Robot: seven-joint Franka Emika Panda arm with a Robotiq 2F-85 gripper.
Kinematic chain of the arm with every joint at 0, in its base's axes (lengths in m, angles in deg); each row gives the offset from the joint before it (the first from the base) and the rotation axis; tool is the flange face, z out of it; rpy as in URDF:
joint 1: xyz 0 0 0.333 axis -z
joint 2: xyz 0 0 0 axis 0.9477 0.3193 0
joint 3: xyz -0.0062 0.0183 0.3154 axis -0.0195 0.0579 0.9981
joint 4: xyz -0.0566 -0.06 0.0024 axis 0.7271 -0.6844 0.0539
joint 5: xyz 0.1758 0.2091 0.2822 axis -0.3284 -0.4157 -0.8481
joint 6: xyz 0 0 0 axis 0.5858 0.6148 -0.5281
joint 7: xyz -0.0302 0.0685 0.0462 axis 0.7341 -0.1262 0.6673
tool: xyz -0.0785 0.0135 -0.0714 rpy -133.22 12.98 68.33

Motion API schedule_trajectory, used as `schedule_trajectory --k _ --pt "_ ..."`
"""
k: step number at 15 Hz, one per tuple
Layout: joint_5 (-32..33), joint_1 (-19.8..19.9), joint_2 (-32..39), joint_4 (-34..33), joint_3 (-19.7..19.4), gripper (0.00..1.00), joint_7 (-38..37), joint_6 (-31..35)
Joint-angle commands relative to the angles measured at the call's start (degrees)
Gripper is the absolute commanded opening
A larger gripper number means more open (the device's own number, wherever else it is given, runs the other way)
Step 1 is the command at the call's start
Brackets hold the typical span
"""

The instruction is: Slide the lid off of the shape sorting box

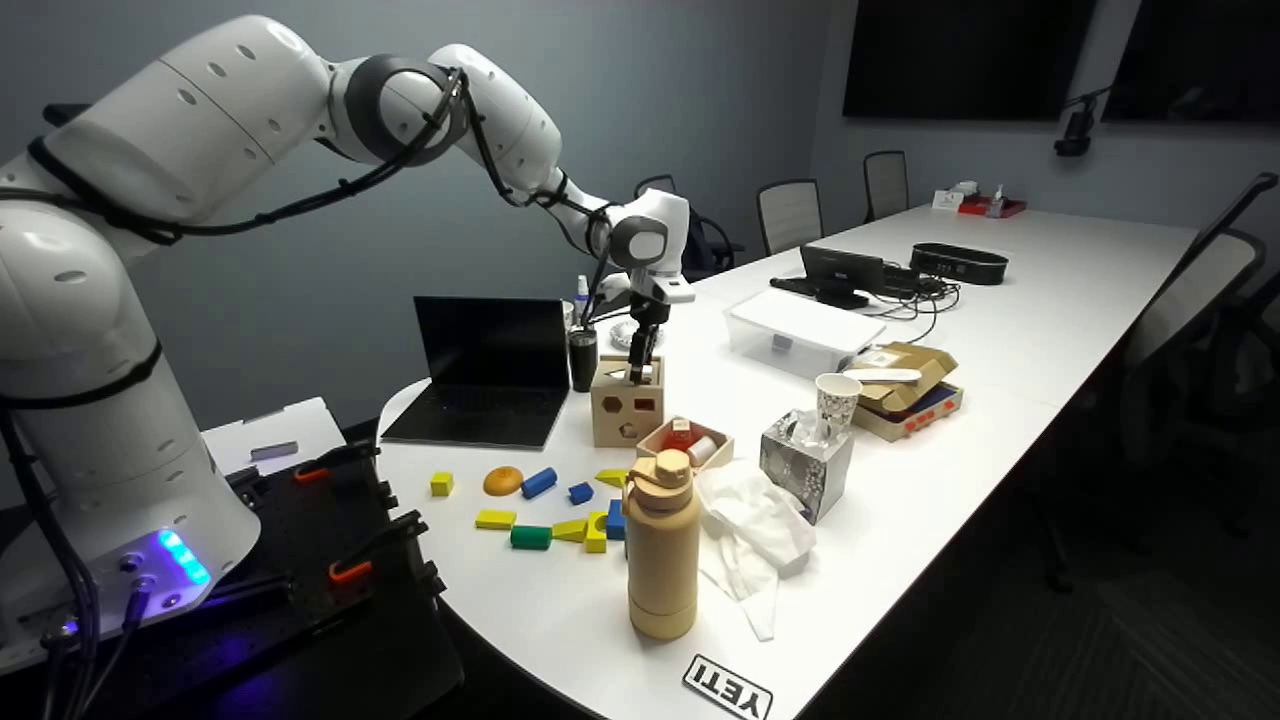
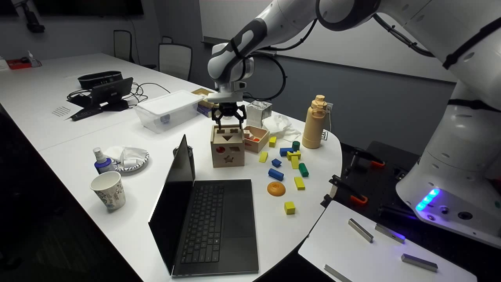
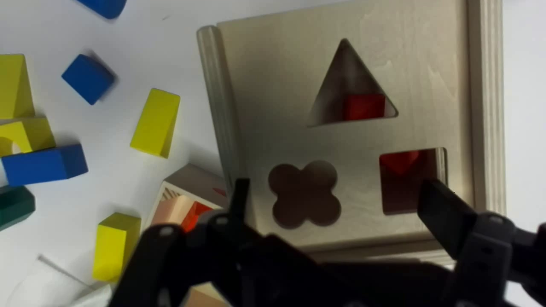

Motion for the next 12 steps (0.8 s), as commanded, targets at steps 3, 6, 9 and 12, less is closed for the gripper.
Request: schedule_trajectory --k 3,6,9,12 --pt "0.68 -0.9 1.64 -3.7 -0.66 1.0 -2.39 -5.76" --pt "0.77 -0.98 3.09 -5.33 -0.54 1.0 -2.23 -6.96" --pt "1.28 -1.45 4.81 -7.45 -0.77 1.0 -2.65 -7.98" --pt "1.62 -1.35 5.85 -9.38 -0.64 1.0 -3.28 -9.29"
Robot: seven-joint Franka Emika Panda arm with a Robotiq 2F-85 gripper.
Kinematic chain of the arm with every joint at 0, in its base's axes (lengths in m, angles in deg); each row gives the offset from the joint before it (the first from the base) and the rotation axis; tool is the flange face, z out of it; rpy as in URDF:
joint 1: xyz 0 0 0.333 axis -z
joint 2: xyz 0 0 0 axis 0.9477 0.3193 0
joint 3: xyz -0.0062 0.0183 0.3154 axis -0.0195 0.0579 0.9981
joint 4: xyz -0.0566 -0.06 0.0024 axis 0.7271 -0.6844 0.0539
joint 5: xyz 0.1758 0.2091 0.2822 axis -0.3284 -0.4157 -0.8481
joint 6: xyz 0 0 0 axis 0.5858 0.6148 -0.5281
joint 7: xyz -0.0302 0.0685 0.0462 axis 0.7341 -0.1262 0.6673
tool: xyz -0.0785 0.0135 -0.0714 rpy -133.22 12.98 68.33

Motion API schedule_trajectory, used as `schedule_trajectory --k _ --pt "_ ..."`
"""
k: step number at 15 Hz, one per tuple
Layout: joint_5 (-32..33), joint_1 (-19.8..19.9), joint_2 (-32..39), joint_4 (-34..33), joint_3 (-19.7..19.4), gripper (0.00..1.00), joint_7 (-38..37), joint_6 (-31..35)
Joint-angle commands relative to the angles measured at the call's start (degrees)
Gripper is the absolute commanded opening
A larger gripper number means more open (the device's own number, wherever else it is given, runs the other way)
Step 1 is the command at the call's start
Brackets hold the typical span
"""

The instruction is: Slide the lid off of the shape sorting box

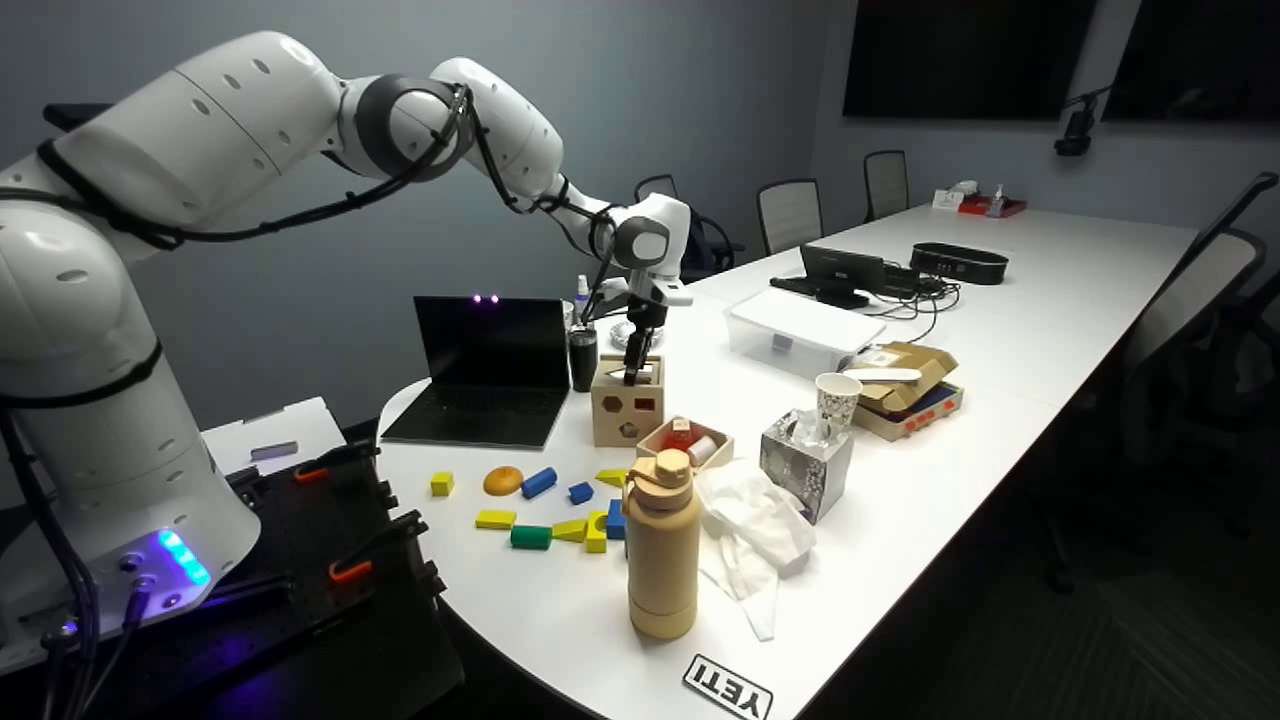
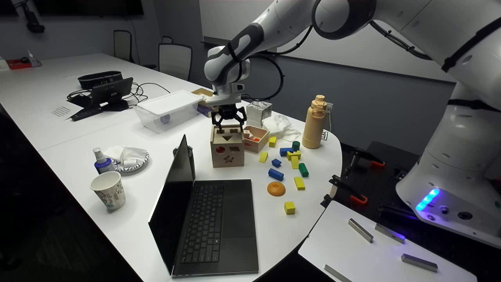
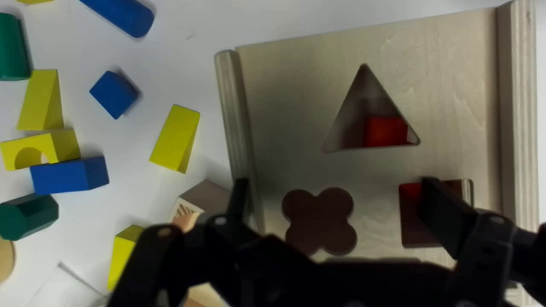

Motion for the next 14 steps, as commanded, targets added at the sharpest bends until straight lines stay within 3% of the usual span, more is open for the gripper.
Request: schedule_trajectory --k 1,14 --pt "0.34 -0.55 2.82 -4.51 -0.12 1.0 -2.24 -2.98" --pt "-4.05 1.64 4.55 -8.29 4.77 1.0 1.37 -14.0"
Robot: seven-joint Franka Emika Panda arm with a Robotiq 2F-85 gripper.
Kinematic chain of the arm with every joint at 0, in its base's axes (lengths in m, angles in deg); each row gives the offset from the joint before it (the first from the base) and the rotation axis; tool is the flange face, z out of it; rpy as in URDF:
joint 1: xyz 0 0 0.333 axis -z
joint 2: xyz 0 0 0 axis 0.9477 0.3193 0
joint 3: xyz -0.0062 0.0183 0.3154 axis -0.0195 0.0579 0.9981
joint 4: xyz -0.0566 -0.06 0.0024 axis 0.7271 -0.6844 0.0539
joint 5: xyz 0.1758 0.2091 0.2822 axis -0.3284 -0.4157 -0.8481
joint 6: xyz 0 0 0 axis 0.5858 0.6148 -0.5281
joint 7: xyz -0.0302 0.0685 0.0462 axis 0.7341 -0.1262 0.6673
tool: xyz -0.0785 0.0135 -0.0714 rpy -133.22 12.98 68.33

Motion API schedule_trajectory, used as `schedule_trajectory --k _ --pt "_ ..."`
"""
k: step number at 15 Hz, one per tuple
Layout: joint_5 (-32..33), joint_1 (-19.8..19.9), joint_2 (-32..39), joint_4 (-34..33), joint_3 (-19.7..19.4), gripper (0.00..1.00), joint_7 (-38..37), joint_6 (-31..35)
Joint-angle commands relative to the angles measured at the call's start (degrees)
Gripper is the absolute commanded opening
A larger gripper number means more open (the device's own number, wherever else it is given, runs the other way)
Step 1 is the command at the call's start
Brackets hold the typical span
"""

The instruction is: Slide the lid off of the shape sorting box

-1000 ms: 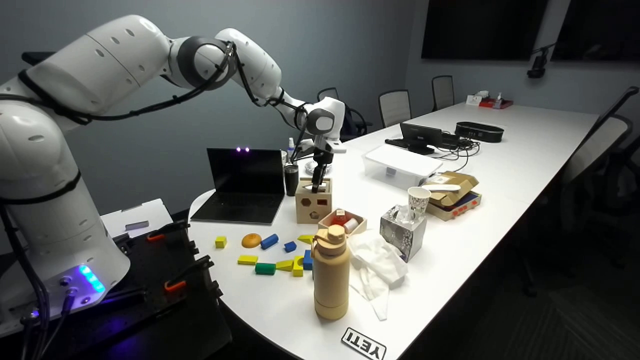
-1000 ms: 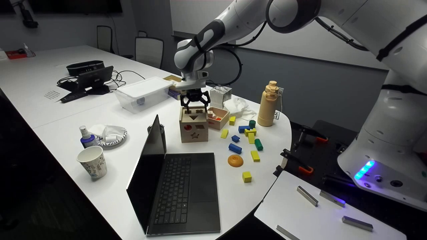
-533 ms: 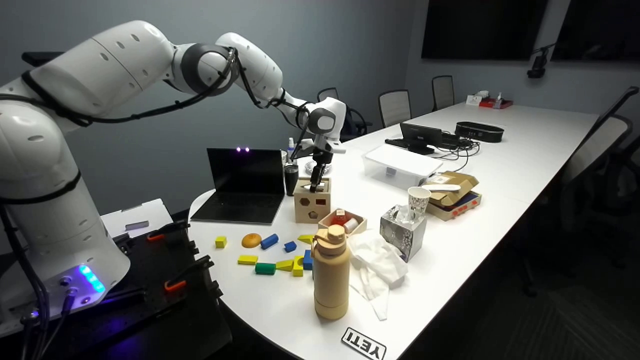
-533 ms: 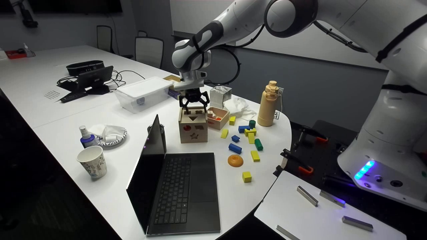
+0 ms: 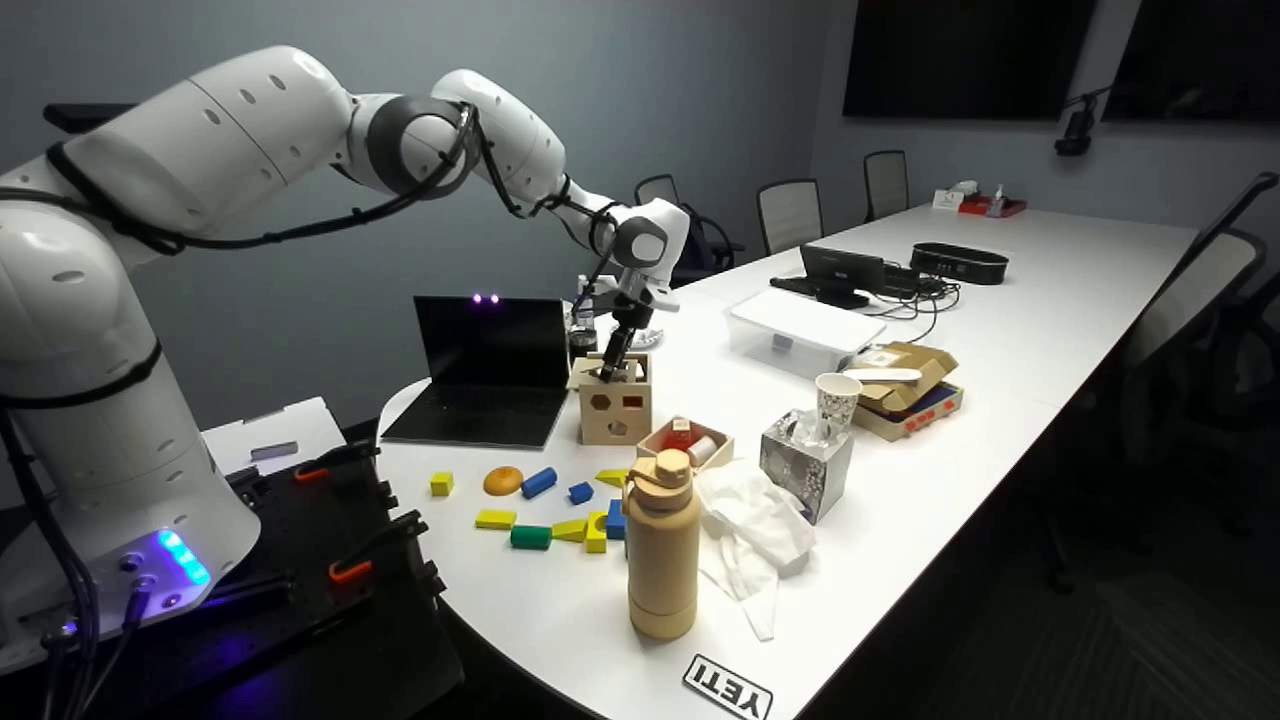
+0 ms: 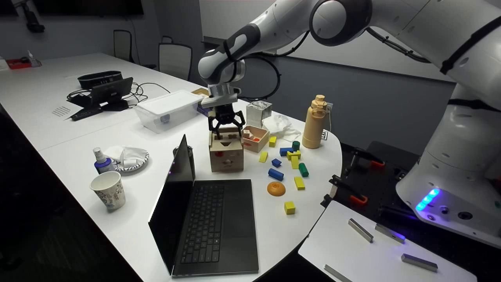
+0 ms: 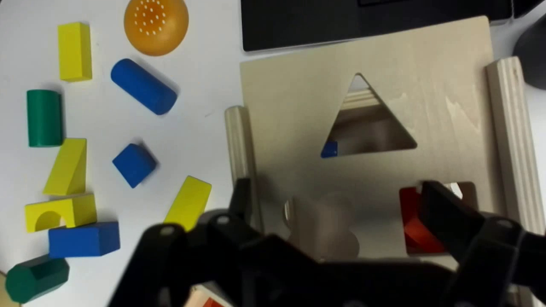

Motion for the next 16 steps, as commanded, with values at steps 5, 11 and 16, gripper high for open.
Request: schedule_trajectory --k 5,11,16 --pt "-3.13 1.19 2.19 -3.96 2.55 1.0 3.54 -4.99" --pt "-5.98 1.66 2.68 -5.28 4.03 1.0 6.25 -8.86" --pt "-7.44 1.79 3.37 -6.45 4.44 1.0 7.51 -12.37"
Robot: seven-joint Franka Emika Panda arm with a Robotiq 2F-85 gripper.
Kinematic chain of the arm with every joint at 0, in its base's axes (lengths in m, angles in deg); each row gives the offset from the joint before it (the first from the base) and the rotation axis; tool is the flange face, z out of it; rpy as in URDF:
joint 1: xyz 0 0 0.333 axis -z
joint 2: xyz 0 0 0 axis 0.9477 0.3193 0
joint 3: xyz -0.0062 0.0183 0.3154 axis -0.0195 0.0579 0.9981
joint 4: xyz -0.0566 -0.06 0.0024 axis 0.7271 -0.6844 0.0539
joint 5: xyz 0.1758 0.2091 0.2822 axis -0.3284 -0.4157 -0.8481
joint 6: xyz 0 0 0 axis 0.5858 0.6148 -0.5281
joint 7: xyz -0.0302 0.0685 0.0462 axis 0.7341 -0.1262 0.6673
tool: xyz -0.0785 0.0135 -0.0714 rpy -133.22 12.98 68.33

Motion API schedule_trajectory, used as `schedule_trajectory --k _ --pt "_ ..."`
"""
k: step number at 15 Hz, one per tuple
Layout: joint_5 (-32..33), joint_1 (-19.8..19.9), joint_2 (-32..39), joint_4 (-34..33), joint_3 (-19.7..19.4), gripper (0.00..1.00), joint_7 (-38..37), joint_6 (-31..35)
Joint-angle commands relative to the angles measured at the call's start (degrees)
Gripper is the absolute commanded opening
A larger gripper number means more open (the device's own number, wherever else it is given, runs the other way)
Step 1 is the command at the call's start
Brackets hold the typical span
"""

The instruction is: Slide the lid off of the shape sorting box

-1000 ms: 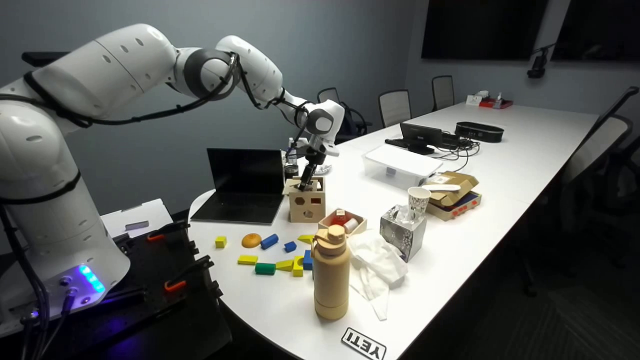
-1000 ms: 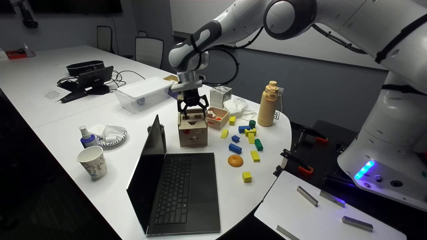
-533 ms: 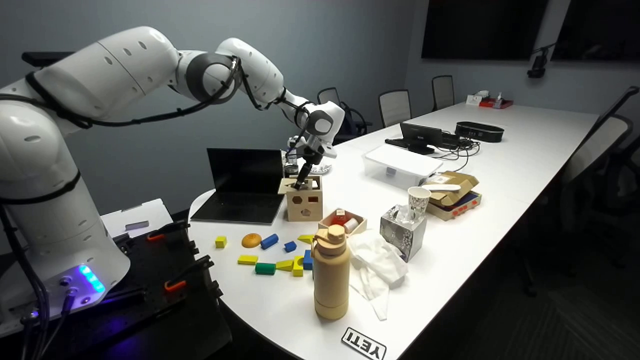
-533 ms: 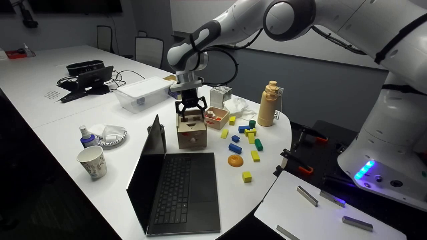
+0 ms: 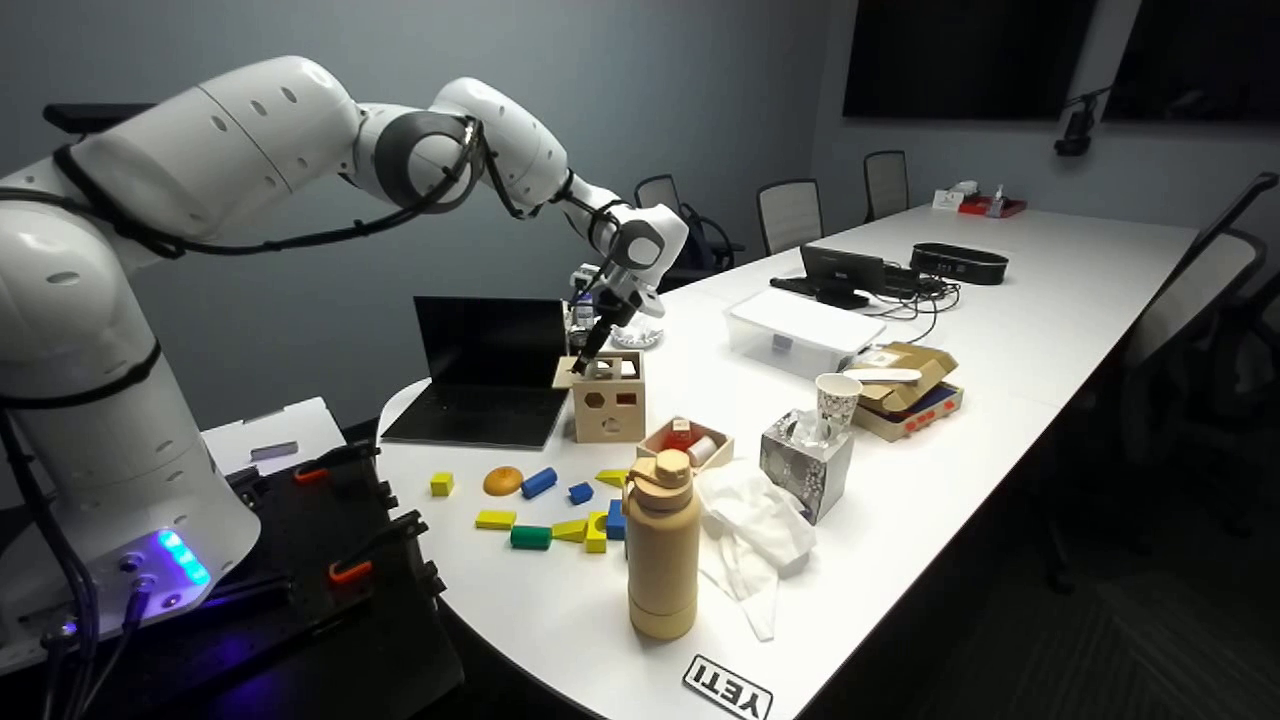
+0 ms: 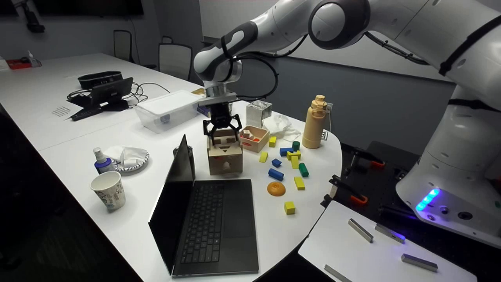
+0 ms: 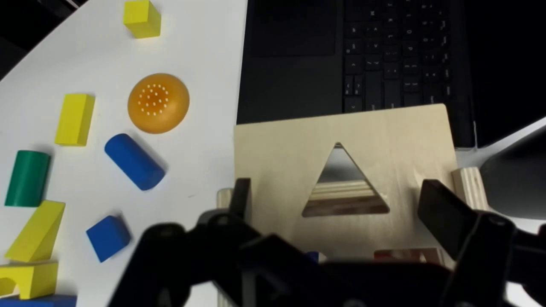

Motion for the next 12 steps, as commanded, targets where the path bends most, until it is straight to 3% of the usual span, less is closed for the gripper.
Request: schedule_trajectory --k 1,7,12 --pt "-1.41 0.32 1.29 -2.72 0.18 1.0 0.59 -3.12" --pt "0.46 -1.13 0.11 -1.71 -2.45 1.0 -1.54 2.46" --pt "3.06 -2.62 2.03 -3.26 -3.95 1.0 -4.39 1.97"
